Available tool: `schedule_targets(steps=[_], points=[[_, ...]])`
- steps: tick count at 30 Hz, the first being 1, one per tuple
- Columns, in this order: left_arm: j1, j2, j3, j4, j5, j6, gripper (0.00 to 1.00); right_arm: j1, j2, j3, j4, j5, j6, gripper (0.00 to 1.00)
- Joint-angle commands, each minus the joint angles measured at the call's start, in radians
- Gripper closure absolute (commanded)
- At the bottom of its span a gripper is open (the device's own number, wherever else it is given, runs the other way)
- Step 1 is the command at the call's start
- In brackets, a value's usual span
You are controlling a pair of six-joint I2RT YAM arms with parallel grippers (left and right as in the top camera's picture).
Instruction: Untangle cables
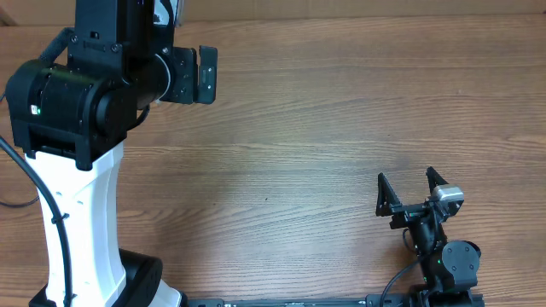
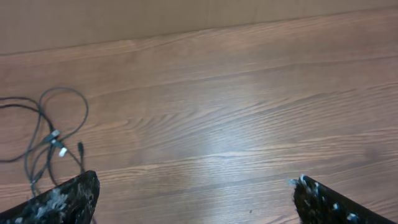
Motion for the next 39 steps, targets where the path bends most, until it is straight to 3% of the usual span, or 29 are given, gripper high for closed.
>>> schedule_targets(steps=[1,5,10,17,26,31,39], points=[[-0.001,0.000,-0.016,0.011,-0.027,0.082,0.00,0.004,-0.010,-0.011,0.008,0.007,0.006,0.00],[0.017,-0.105,-0.239,0.191,-0.010,0.117,0.00,0.004,-0.010,-0.011,0.008,0.007,0.006,0.00],[0.058,-0.402,-0.795,0.612,0.020,0.155,0.00,0.004,-0.010,-0.011,0.008,0.007,0.006,0.00],[0.143,-0.761,-1.366,1.075,0.127,0.166,0.00,0.004,-0.010,-0.011,0.008,0.007,0.006,0.00],[0.222,-1.196,-2.075,1.528,0.159,0.203,0.00,0.004,-0.010,-0.011,0.008,0.007,0.006,0.00],[0.222,-1.371,-2.309,1.615,0.158,0.245,0.00,0.004,-0.010,-0.011,0.008,0.007,0.006,0.00],[0.222,-1.547,-2.464,1.624,0.121,0.310,0.00,0.004,-0.010,-0.011,0.008,0.007,0.006,0.00]])
